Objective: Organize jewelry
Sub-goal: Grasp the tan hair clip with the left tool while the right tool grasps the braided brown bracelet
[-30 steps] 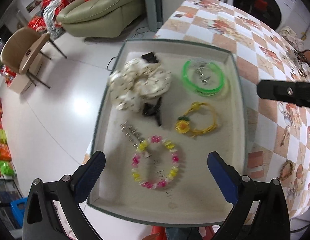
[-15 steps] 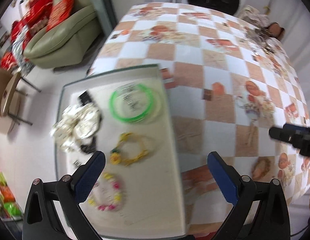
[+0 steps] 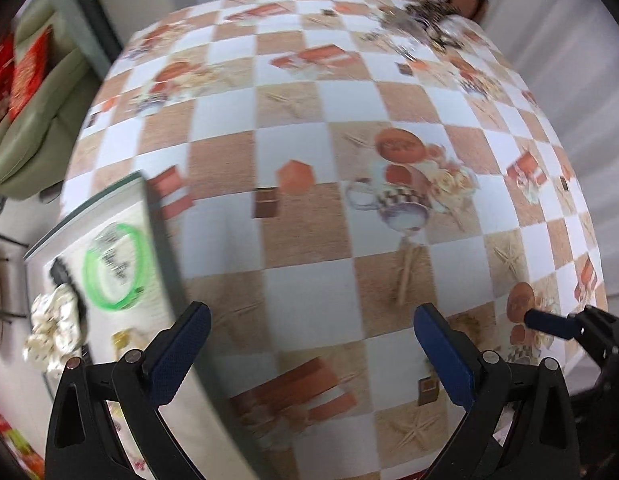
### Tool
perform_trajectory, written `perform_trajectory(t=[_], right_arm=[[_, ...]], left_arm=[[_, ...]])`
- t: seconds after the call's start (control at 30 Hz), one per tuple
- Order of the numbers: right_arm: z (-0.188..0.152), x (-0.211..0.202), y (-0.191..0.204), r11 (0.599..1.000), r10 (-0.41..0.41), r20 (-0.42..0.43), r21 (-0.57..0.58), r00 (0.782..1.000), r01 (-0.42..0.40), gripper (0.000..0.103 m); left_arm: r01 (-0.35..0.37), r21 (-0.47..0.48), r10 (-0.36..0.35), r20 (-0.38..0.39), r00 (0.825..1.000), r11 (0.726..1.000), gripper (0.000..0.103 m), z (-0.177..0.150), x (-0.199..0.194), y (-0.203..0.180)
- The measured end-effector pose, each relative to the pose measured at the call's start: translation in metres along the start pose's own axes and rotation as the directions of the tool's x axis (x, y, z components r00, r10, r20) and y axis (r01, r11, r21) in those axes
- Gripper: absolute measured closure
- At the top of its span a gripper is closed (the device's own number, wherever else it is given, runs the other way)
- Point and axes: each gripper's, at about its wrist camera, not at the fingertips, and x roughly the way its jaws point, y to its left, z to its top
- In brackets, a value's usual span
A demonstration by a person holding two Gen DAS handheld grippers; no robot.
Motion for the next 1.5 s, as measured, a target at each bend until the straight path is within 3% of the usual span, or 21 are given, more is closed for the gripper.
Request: perform_trajectory(t=[0.17, 0.23, 0.37, 0.43, 0.8, 0.97, 1.03, 1.13, 1.3, 1.4, 1.47, 1.5], right_arm=[[-0.016, 0.005, -0.002, 1.000, 0.000, 0.000, 0.007, 1.000, 0.000, 0.020], [-0.020, 0.007, -0.005, 1.000, 0.002, -0.001, 0.019, 1.000, -0.002, 0.020], [-0.024, 0.010, -0.005, 1.000, 0.010, 0.005, 0.026, 1.000, -0.010, 0.020], [-0.026, 0.012, -0.003, 1.000, 0.005, 0.012, 0.014, 1.000, -0.005, 0.020], [-0.027, 0.020, 0.002, 1.000, 0.018, 0.012, 0.008, 1.000, -0.018, 0.020], [-0.025, 0.022, 0.011, 1.000, -0.002, 0.034, -0.020, 0.999, 0.003, 0.020], [-0.024, 0.024, 0.014, 0.999, -0.013, 0.045, -0.028, 0.999, 0.015, 0.020], [-0.023, 0.027, 0.022, 0.997, -0.048, 0.069, -0.055, 0.996, 0.052, 0.020], [-0.023, 0.035, 0.042, 0.973, -0.148, 0.128, -0.157, 0.981, 0.167, 0.020], [-0.023, 0.036, 0.049, 0.963, -0.172, 0.165, -0.182, 0.971, 0.201, 0.032], [-0.023, 0.032, 0.049, 0.963, -0.167, 0.175, -0.184, 0.970, 0.199, 0.055], [-0.022, 0.031, 0.049, 0.962, -0.167, 0.179, -0.185, 0.970, 0.200, 0.062]], left_arm=[[0.028, 0.066, -0.027, -0.023, 0.999, 0.997, 0.000, 0.007, 0.018, -0.023], [0.034, 0.097, -0.032, -0.030, 0.999, 0.995, 0.009, 0.009, 0.025, -0.033], [0.039, 0.120, -0.033, -0.050, 0.998, 0.992, 0.010, 0.013, 0.037, -0.044], [0.033, 0.128, -0.025, -0.064, 0.998, 0.991, 0.025, 0.014, 0.044, -0.047], [0.007, 0.163, 0.007, -0.080, 0.997, 0.987, 0.032, 0.010, 0.057, -0.063], [0.000, 0.157, 0.010, -0.062, 0.998, 0.988, 0.048, 0.013, 0.056, -0.068], [0.001, 0.152, 0.007, -0.051, 0.999, 0.988, 0.064, 0.015, 0.054, -0.064], [0.008, 0.133, -0.001, -0.051, 0.999, 0.991, 0.074, 0.017, 0.054, -0.059], [0.038, 0.095, -0.033, -0.053, 0.998, 0.995, 0.078, 0.019, 0.054, -0.049], [0.051, 0.074, -0.047, -0.055, 0.997, 0.996, 0.080, 0.020, 0.053, -0.043], [0.062, 0.058, -0.059, -0.057, 0.997, 0.996, 0.080, 0.019, 0.053, -0.041], [0.066, 0.052, -0.063, -0.057, 0.996, 0.996, 0.088, 0.021, 0.054, -0.036]])
